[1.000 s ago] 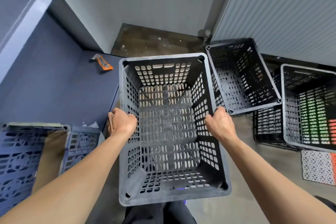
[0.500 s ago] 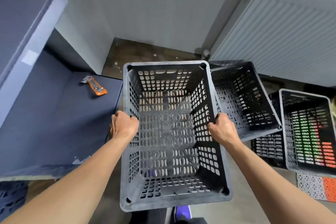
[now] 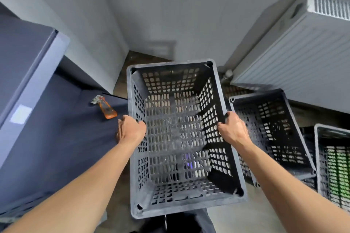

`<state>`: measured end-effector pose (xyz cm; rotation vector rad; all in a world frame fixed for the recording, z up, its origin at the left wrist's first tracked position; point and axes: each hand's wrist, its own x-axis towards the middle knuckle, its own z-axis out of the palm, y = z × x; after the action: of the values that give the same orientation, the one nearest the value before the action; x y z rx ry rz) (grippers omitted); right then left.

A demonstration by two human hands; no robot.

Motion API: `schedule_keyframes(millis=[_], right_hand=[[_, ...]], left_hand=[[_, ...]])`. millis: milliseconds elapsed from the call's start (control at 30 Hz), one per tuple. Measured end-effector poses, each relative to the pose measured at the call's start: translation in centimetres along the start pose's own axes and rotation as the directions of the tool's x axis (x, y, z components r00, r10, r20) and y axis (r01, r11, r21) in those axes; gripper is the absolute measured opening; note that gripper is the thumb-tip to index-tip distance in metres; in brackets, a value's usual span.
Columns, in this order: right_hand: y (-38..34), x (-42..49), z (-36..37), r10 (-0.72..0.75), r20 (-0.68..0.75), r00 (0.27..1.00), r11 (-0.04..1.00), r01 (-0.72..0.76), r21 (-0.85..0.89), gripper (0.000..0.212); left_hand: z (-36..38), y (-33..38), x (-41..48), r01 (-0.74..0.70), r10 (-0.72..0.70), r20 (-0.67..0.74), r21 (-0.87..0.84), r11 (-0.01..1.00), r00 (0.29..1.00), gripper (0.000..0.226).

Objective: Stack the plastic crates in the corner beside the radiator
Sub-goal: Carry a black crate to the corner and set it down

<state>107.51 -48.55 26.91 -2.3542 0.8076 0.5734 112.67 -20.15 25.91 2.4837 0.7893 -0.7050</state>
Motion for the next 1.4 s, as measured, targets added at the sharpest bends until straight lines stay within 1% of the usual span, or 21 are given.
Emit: schedule_keyframes(millis=[100,267,467,533,667,833,900,1033,1200,1333,1400], right_hand=[[-1.7,3.7,-1.6,-0.038,0.02,0.999,0.999,0.039,-0.015,0.035],[-4.5,8.6,-4.3,-0.051,0.016,0.999,0.998,0.051,-0.03,0.033],[-8.2,13.6,-5.0,-0.103,-0.013,0.995,0.994,0.103,-0.041,0.045],[-9.5,15.0,-5.0,-0.11,-0.006,0.994,0.993,0.11,-0.048,0.046],[-12.2,18.0,-4.9,-0.117,0.013,0.993,0.991,0.117,-0.063,0.041],[-15.3,21.7,-4.2,-0.128,0.064,0.99,0.989,0.132,-0.06,0.049],[-16.6,23.4,-3.8,-0.137,0.069,0.988,0.987,0.142,-0.075,0.049],[-18.3,27.2,-2.7,-0.145,0.087,0.986,0.98,0.155,-0.126,0.048],[-20.0,31.7,-0.6,-0.155,0.106,0.982,0.968,0.173,-0.183,0.039],[-21.0,34.6,1.4,-0.224,0.131,0.966,0.931,0.252,-0.266,0.039],[-22.0,35.9,2.1,-0.21,0.171,0.963,0.928,0.252,-0.274,0.043]], left_hand=[[-0.1,2.8,1.5,0.049,-0.049,-0.012,-0.003,0.999,0.999,0.053],[0.1,7.0,3.5,0.098,-0.099,-0.015,-0.032,0.995,0.995,0.058],[0.6,10.7,6.5,0.141,-0.143,-0.037,-0.042,0.989,0.989,0.059],[0.6,11.3,7.5,0.155,-0.156,-0.033,-0.045,0.987,0.987,0.058],[0.4,12.0,10.4,0.183,-0.185,-0.027,-0.062,0.981,0.982,0.066],[0.5,12.9,15.0,0.219,-0.221,-0.008,-0.102,0.97,0.975,0.063],[0.8,13.0,16.9,0.216,-0.217,-0.005,-0.084,0.973,0.976,0.057],[1.6,13.4,19.6,0.244,-0.243,0.02,-0.107,0.964,0.97,0.056],[3.5,13.9,22.4,0.297,-0.294,0.043,-0.131,0.946,0.955,0.059],[5.0,13.8,23.8,0.342,-0.337,0.057,-0.178,0.923,0.94,0.058],[5.3,13.8,24.5,0.38,-0.376,0.06,-0.218,0.899,0.925,0.06]])
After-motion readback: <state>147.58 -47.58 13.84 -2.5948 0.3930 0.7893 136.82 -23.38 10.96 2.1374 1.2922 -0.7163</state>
